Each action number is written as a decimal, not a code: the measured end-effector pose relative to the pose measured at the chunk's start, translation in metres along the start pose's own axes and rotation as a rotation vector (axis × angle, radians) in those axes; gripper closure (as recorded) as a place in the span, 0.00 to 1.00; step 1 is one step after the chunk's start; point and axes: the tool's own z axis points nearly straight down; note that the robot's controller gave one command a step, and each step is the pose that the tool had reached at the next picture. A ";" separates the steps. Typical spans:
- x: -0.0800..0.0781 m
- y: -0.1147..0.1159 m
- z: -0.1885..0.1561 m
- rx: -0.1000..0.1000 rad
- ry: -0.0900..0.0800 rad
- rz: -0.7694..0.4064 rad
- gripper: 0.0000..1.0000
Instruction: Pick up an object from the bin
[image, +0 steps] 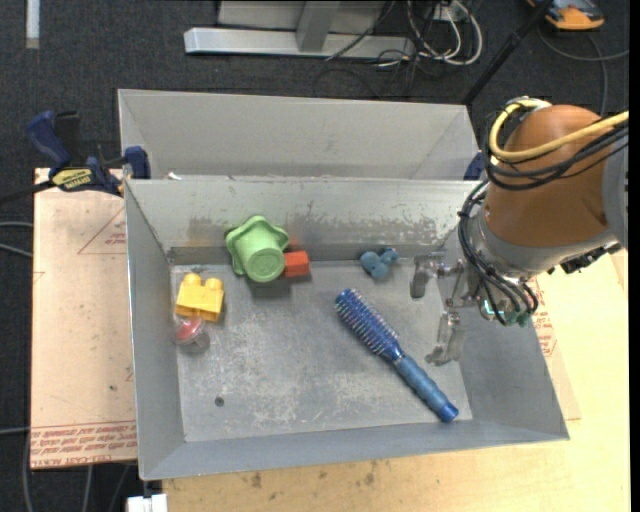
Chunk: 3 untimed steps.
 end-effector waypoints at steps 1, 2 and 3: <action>-0.012 0.055 0.119 -0.002 0.000 0.018 0.00; -0.067 0.017 0.151 0.000 -0.019 0.102 0.00; -0.065 0.019 0.150 -0.001 -0.013 0.099 1.00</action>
Offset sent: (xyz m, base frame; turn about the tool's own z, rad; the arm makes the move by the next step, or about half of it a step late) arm 0.0123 0.0520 -0.1138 0.0232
